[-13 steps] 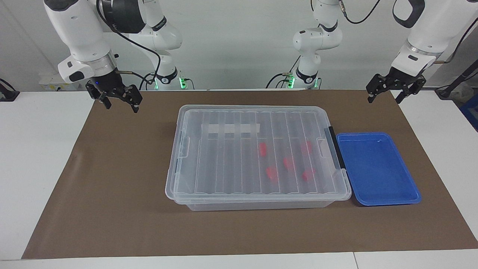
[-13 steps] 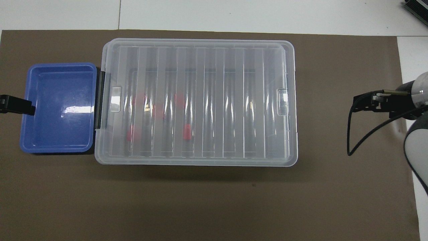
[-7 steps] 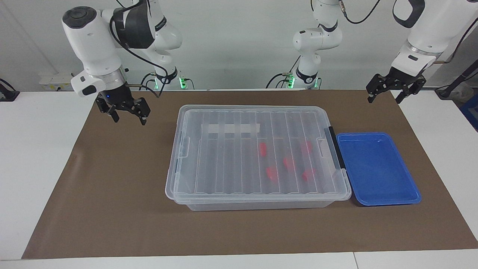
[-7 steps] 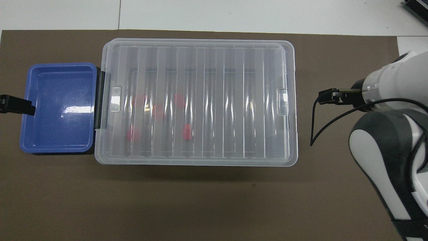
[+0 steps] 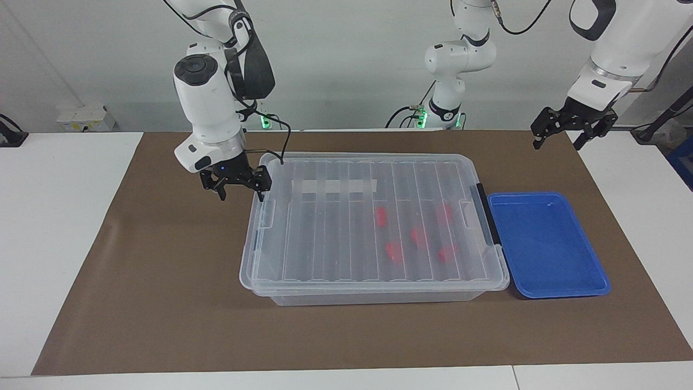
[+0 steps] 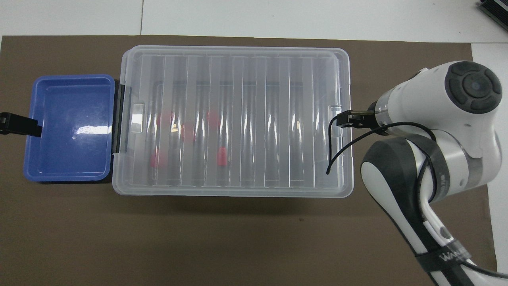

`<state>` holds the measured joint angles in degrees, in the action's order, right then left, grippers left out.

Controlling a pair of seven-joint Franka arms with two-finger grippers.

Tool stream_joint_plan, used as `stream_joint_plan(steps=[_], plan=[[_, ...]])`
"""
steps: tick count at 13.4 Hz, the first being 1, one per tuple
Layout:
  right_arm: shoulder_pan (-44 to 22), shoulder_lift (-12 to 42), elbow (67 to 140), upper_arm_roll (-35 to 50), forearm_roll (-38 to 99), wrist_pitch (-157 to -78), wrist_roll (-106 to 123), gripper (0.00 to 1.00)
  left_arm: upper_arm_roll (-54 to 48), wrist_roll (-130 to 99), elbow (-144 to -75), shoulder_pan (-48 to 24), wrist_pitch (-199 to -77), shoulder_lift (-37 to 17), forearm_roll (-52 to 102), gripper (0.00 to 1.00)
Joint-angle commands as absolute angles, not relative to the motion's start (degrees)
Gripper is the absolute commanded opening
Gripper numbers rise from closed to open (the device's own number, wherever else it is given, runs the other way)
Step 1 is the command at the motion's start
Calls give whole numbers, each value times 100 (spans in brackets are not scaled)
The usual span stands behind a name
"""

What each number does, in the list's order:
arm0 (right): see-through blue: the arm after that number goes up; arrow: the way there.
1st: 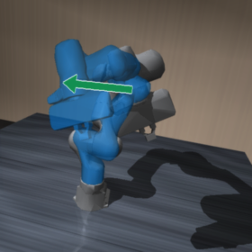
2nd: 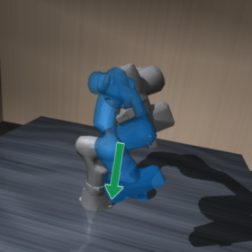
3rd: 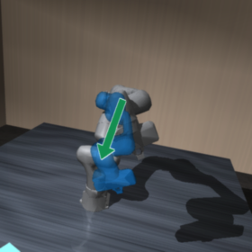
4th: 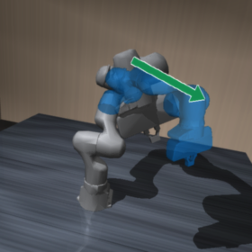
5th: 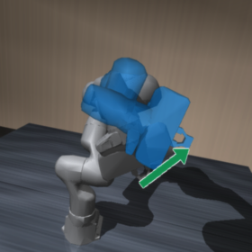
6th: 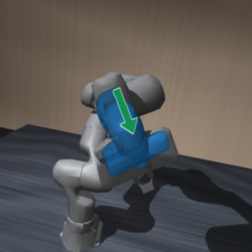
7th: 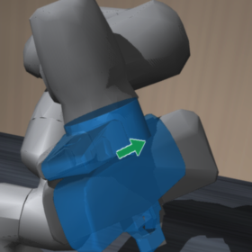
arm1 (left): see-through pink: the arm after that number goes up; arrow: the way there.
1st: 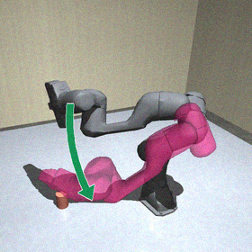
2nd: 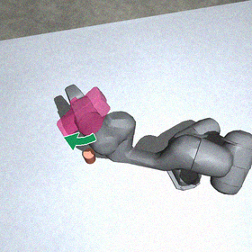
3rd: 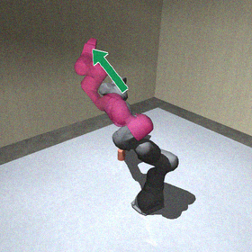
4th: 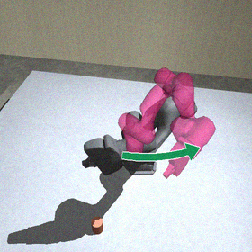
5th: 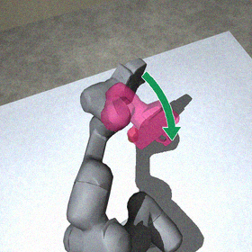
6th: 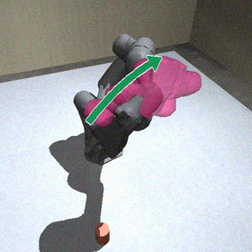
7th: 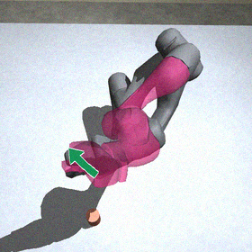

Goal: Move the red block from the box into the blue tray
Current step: 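Hook the right gripper onto the lid's near end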

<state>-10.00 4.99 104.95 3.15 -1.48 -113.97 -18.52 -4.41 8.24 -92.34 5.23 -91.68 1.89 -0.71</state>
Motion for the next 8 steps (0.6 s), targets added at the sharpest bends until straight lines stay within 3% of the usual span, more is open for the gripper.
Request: stream_joint_plan(steps=[1,8], plan=[[-976,361,10749,316,-228,-11523,-1960,100,-466,844,-9387,589,-9211,325,-9,100],[-1046,167,11074,316,-387,-11452,-1969,100,-466,844,-9387,589,-9211,325,-9,100]])
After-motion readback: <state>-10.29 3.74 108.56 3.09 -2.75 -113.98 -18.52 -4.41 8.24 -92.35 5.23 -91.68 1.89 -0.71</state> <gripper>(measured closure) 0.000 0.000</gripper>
